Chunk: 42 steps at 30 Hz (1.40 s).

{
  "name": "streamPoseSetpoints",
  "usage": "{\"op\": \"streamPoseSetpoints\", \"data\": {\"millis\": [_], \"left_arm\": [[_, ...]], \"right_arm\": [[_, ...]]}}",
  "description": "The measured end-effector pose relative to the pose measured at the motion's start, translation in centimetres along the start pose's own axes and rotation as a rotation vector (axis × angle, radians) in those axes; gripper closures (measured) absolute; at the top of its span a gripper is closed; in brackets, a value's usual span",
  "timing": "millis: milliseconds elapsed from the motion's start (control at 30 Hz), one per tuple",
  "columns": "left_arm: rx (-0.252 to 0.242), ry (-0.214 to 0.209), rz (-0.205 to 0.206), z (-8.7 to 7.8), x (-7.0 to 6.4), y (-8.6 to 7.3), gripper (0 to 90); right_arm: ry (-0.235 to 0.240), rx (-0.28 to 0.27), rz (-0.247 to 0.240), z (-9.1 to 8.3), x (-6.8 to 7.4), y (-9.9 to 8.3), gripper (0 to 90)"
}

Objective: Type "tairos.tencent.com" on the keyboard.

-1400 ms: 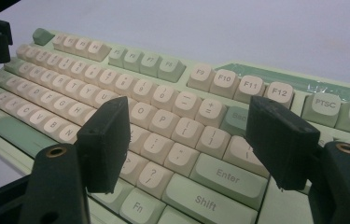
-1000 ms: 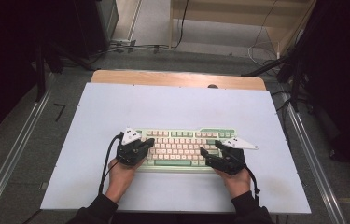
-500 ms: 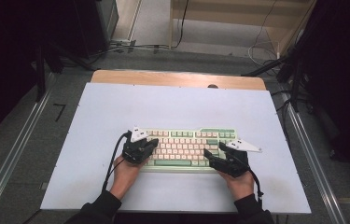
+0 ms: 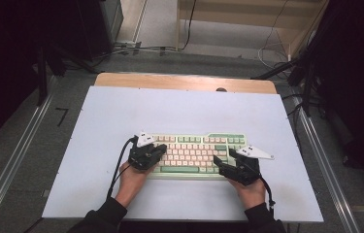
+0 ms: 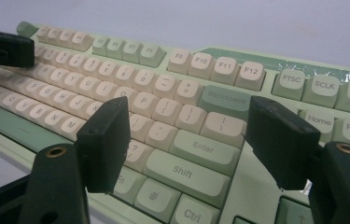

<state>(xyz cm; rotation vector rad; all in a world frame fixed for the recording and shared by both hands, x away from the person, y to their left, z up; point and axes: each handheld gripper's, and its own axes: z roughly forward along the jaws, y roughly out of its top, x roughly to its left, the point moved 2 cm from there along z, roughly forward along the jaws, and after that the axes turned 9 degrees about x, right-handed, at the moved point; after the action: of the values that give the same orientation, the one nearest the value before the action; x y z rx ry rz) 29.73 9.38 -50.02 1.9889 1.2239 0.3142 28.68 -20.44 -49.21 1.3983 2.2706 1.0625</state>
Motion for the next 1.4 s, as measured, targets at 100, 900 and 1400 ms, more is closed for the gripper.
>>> {"op": "streamPoseSetpoints", "data": {"millis": [100, 900, 1400], "left_arm": [[-0.061, 0.015, 0.003, -0.7, -0.3, 0.1, 67.0], [-0.087, 0.104, -0.077, -3.5, 1.1, -2.3, 39.6], [-0.088, 0.127, -0.103, -4.2, 1.6, -3.0, 39.7]], "right_arm": [[0.0, 0.002, -0.001, 0.1, 0.0, 0.0, 29.2], [0.116, 0.021, -0.104, 2.4, 3.5, 1.4, 78.5], [0.181, 0.077, -0.185, 4.4, 6.5, 1.4, 87.5]]}}
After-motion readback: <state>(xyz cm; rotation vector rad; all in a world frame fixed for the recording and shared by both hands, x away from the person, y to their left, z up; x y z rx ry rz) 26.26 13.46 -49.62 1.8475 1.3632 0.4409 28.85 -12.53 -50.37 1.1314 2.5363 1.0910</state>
